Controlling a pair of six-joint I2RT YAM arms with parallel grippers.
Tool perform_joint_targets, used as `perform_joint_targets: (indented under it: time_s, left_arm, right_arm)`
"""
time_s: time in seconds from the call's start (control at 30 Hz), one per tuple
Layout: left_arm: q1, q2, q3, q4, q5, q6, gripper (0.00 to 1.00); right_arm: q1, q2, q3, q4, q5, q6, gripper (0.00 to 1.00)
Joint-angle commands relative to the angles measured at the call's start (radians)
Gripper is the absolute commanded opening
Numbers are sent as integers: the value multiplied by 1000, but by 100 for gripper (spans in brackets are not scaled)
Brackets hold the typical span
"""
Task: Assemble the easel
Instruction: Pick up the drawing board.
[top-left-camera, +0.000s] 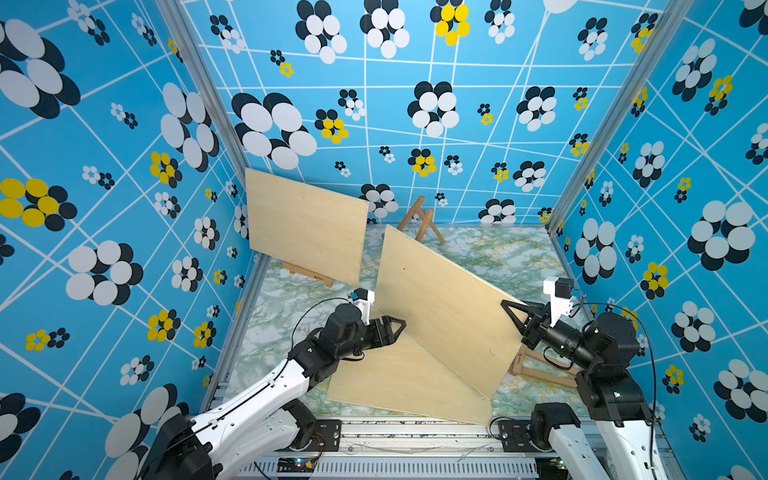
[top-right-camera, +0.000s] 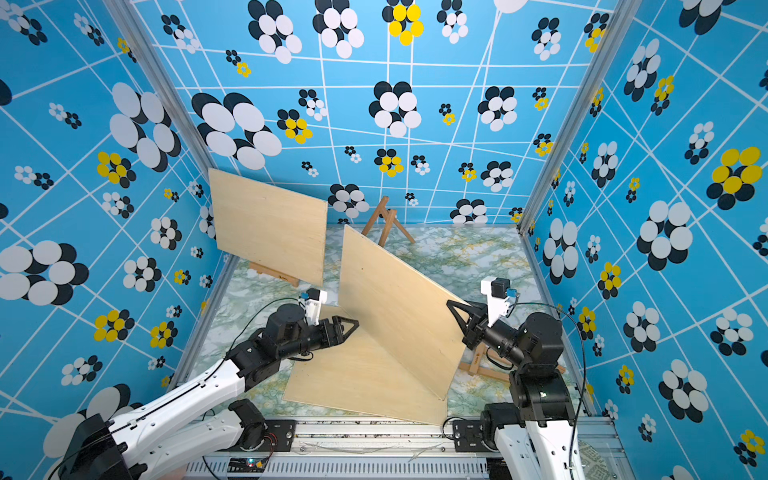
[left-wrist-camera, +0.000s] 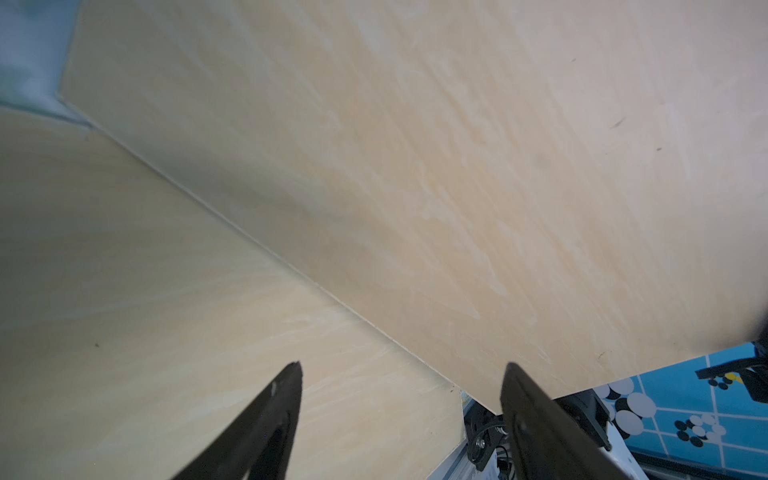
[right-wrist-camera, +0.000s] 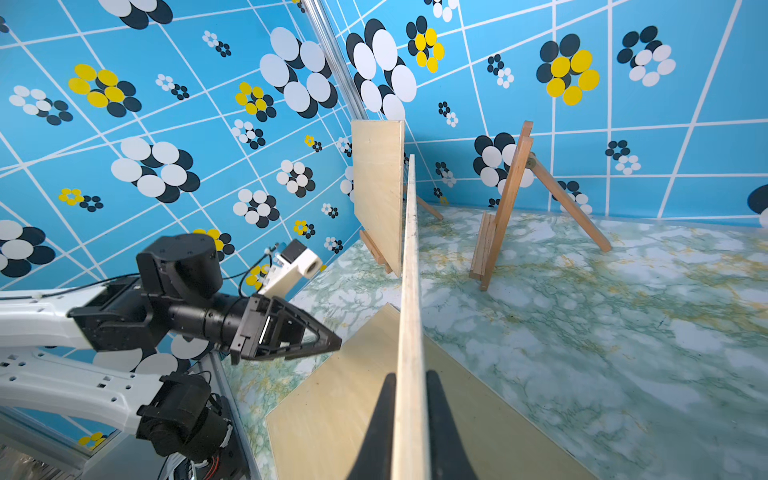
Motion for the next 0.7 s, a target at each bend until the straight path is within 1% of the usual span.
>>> perform_joint_targets:
  time_s: [0.0,0.07,0.13,0.27,0.33,0.37,0.47,0.5,0.57,0.67]
  left_arm:
    - [-66,8,-88,178,-96,-255,76]
    - [-92,35,-159,314,-143,-323,78]
    - [-108,84,-204,444,-164,-361,82]
    - [-135,249,-232,678,-162,-395,86]
    - [-140,359,-234,819,-143,-408,83]
    - [-142,418,-229,875,-128,-426,80]
    - [-162,565,-226,1008,-120,-471,52]
    - [-170,596,-228,1035,-123,-479,45]
    - [-188,651,-237,1068,-134,-492,19]
    - [-212,686,-242,1062,-154,-502,14]
  right_arm:
    - [5,-22,80,134,-1,3,0]
    - [5,-24,80,134,-5,5,0]
    - [5,-24,78,136,-5,9,0]
    - [6,-24,72,138,-6,16,0]
    - [7,-24,71,137,-5,15,0]
    - [6,-24,73,138,-5,17,0]
    - [6,-21,76,139,-5,15,0]
    - [7,-20,77,140,-6,15,0]
    - [6,-20,80,139,-6,16,0]
    - [7,-19,82,140,-8,16,0]
